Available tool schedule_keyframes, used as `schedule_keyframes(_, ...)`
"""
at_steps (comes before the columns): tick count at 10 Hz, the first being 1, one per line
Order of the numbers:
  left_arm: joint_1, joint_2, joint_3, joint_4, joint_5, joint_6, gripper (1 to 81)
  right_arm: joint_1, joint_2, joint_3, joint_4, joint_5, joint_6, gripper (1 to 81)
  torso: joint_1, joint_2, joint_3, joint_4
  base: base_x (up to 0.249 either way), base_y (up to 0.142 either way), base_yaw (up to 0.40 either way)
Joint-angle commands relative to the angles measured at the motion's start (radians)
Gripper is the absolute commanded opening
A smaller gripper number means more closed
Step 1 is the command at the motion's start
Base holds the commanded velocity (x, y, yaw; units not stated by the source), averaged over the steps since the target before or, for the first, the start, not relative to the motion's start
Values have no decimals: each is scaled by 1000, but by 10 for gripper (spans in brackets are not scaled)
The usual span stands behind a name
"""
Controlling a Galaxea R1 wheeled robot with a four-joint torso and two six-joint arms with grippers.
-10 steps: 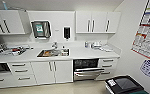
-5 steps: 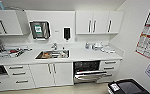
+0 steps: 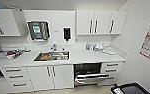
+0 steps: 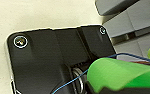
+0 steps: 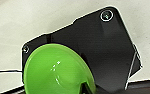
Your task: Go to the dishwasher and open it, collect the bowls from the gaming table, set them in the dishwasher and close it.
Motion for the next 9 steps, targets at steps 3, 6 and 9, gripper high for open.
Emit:
schedule_keyframes(3, -45, -16, 4, 2, 19, 1, 10, 47, -2, 4, -4, -36, -11, 10, 0, 0, 0, 0, 161, 0, 0)
schedule_keyframes(6, -45, -16, 4, 2, 19, 1, 10, 49, 0, 6, -4, -36, -11, 10, 0, 0, 0, 0, 161, 0, 0)
schedule_keyframes(9, -45, -16, 4, 3, 19, 1, 10, 49, 0, 4, -4, -37, -11, 10, 2, 1, -1, 0, 160, 0, 0)
